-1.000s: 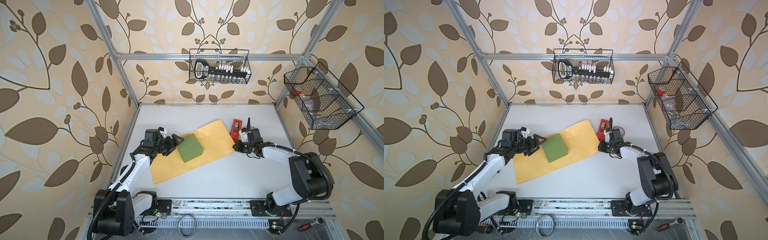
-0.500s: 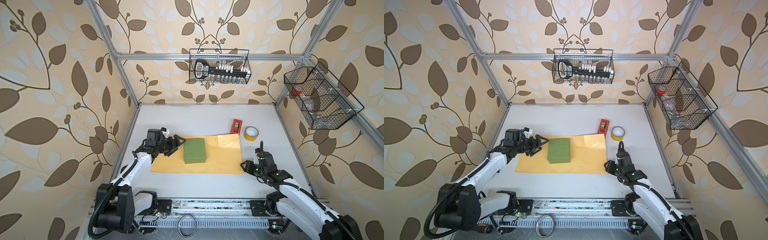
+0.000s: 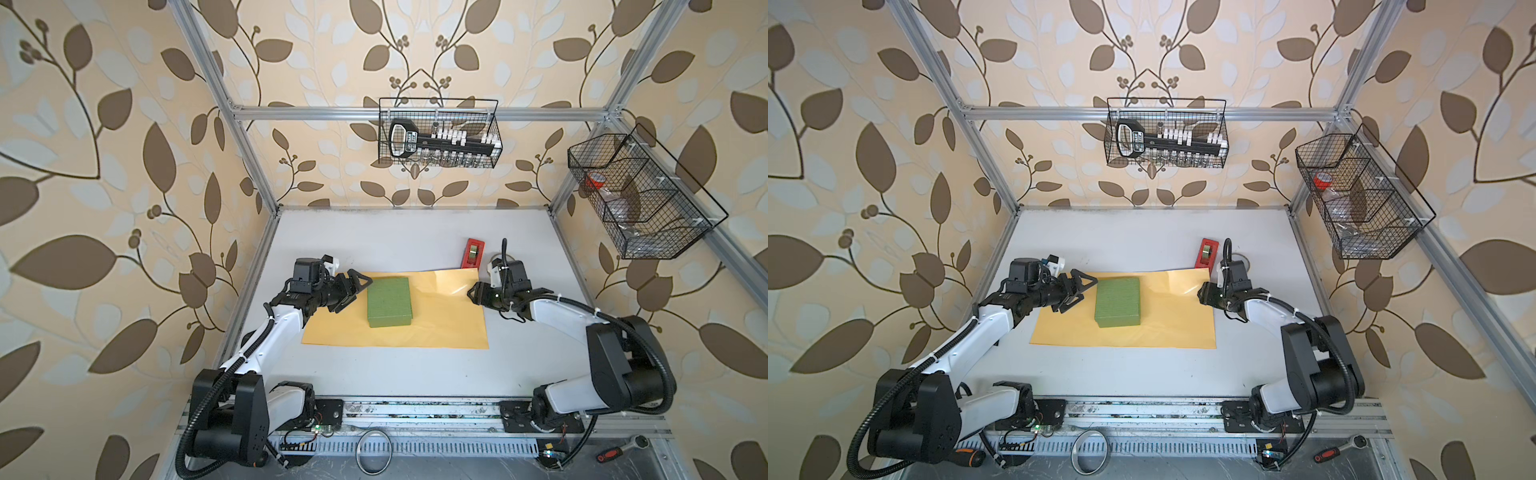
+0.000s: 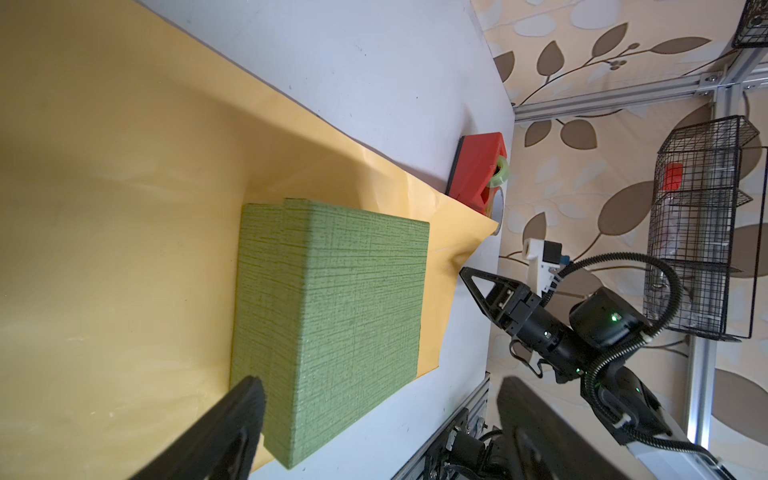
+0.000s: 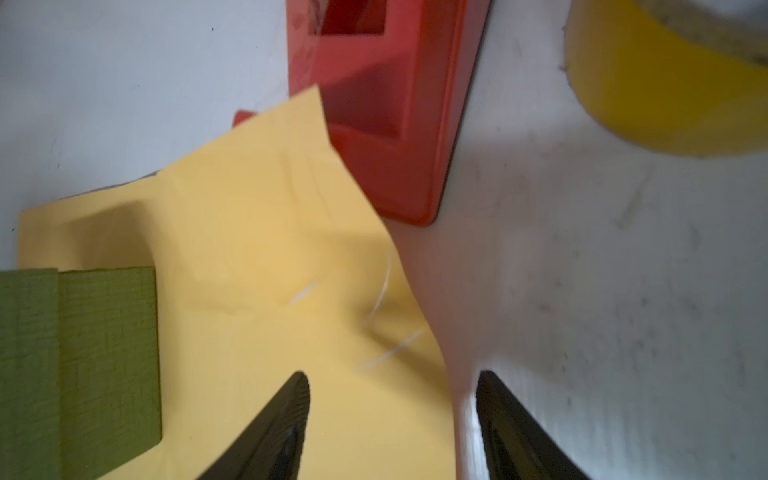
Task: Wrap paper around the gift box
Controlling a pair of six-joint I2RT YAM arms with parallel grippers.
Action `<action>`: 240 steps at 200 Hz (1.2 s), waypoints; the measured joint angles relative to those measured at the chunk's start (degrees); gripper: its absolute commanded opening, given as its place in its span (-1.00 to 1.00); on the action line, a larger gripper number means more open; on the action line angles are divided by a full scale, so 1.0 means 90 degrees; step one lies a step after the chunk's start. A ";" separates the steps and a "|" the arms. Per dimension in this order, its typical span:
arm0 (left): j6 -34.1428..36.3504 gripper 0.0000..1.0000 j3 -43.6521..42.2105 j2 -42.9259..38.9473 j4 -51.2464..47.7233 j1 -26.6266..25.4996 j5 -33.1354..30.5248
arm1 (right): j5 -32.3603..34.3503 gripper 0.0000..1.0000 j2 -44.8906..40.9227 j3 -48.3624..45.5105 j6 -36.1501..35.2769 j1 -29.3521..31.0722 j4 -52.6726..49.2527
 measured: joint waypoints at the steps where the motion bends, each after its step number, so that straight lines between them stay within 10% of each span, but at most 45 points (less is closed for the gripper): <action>1: 0.0000 0.79 0.0000 0.0000 0.0000 0.0000 0.0000 | -0.0002 0.17 0.0017 0.0005 0.0000 -0.0002 0.0005; 69: -0.0090 0.72 -0.0211 -0.0083 -0.0248 0.0049 -0.0576 | -0.0406 -0.91 -0.0112 -0.0619 0.0075 -0.0022 0.0432; 176: -0.0624 0.47 -0.1511 0.0291 0.0206 0.0367 -0.1321 | -0.0680 -0.98 -0.0884 -0.1090 0.0141 -0.0321 0.0114; 240: -0.0709 0.47 -0.2169 -0.0731 0.0078 -0.0811 -0.1282 | -0.0527 -0.95 -0.0993 -0.1090 0.0104 -0.0614 -0.0454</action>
